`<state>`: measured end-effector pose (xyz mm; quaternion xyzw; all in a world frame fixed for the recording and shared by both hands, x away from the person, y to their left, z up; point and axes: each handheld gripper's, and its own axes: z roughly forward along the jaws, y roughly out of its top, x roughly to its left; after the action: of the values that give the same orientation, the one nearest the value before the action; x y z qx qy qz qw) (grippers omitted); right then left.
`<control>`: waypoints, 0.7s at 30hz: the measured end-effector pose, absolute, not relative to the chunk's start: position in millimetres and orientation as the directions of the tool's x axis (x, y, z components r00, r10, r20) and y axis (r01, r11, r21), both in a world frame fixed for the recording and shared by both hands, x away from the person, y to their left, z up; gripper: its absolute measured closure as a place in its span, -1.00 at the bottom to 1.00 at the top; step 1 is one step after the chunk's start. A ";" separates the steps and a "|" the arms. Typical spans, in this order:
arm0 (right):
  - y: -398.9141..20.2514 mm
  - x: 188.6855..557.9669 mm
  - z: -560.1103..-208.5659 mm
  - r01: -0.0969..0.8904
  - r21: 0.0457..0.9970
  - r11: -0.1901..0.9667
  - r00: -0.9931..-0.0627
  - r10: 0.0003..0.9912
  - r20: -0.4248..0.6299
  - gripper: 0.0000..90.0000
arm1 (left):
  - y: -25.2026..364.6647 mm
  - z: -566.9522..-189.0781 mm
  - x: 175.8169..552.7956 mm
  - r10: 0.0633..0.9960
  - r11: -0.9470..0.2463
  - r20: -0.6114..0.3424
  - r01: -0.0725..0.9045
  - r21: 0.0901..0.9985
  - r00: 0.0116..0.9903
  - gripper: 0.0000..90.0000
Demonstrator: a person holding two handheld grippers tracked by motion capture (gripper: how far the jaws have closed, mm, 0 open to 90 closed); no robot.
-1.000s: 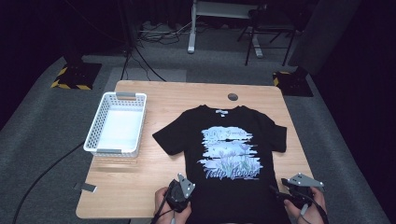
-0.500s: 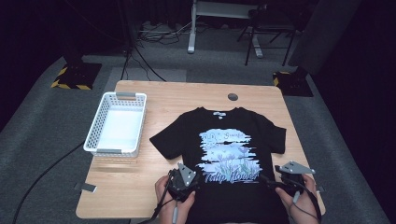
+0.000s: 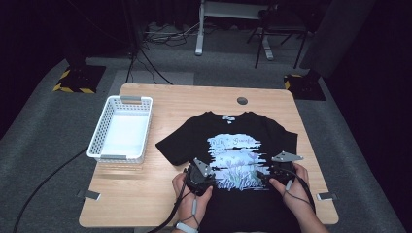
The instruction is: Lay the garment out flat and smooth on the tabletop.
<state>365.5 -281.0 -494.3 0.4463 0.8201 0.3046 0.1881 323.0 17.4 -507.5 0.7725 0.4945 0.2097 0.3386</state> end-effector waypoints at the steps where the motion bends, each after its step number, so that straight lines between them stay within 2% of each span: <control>1: -279.9 368.2 -495.8 0.620 0.663 0.420 -0.533 0.845 -0.038 -0.65 | 17.7 -507.6 324.2 0.905 -0.283 -0.011 0.620 0.732 0.426 -0.31; 7: -279.1 379.4 -500.9 0.639 0.665 0.387 -0.518 0.855 -0.001 -0.78 | 22.4 -507.7 333.7 0.904 -0.277 -0.020 0.623 0.731 0.426 -0.32; 21: -260.7 420.1 -502.7 0.651 0.675 0.348 -0.470 0.883 -0.002 -0.83 | 40.2 -507.5 383.7 0.918 -0.257 -0.020 0.632 0.731 0.395 -0.30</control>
<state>420.1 -260.7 -502.7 0.4796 0.7993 0.3100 0.1870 383.7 40.2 -507.5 0.7639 0.5074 0.2116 0.3378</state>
